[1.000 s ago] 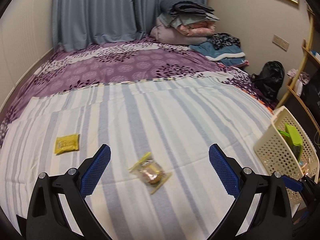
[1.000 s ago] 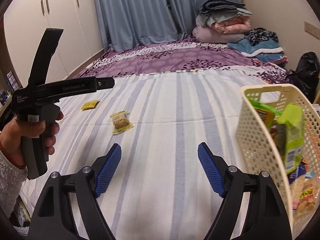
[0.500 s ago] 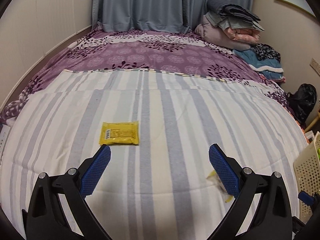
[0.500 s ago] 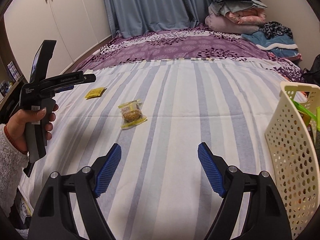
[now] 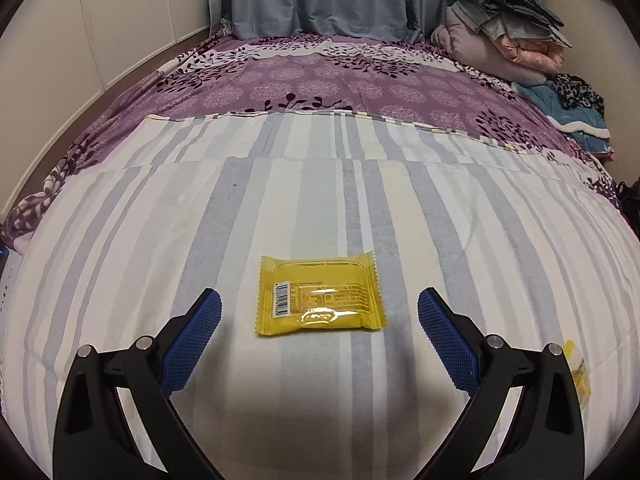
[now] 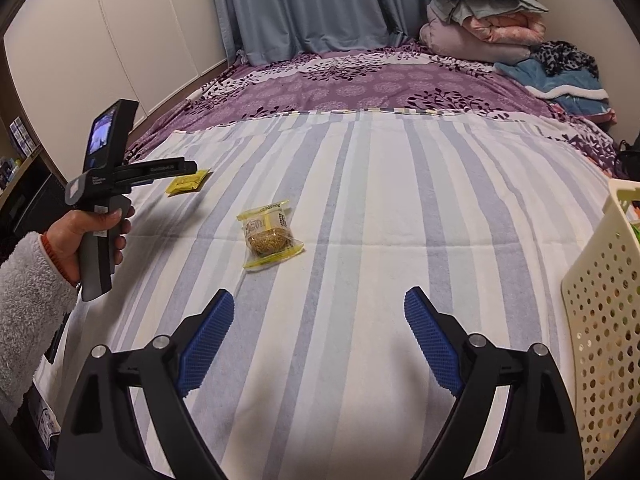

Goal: Organize snacks
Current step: 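Grasp the small yellow pack with the left tool and lift it, then grasp the clear-wrapped pastry with the right tool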

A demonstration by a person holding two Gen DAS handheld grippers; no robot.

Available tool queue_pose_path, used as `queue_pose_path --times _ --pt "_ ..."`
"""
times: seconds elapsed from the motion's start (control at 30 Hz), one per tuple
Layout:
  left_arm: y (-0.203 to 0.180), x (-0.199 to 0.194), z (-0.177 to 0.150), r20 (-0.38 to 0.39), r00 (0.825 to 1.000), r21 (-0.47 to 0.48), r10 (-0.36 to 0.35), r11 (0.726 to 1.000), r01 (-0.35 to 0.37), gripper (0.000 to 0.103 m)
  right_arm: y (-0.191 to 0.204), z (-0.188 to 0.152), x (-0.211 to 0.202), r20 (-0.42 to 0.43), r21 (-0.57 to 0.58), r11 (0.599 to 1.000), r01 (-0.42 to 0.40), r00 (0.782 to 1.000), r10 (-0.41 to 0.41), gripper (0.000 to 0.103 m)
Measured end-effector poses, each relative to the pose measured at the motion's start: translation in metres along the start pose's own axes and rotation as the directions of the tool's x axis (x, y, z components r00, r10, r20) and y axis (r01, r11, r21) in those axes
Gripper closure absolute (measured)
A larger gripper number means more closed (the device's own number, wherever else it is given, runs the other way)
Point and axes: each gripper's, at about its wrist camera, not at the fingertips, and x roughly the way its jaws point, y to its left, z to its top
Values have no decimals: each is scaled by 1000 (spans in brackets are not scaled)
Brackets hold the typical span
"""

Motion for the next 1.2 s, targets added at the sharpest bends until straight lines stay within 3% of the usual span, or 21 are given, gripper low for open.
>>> queue_pose_path --times 0.4,0.53,0.67,1.2 --pt "6 31 3 -34 999 -17 -15 1000 14 3 14 12 26 -14 -21 1000 -16 1000 15 16" --pt "9 32 1 -23 1000 -6 0 1000 0 26 18 15 34 -14 -28 999 -19 1000 19 16" --pt "16 29 3 -7 1000 -17 -21 1000 21 37 20 20 47 -24 -35 999 -19 1000 18 16" --pt "25 5 2 42 998 -35 -51 998 53 39 27 39 93 -41 -72 997 -8 999 5 16"
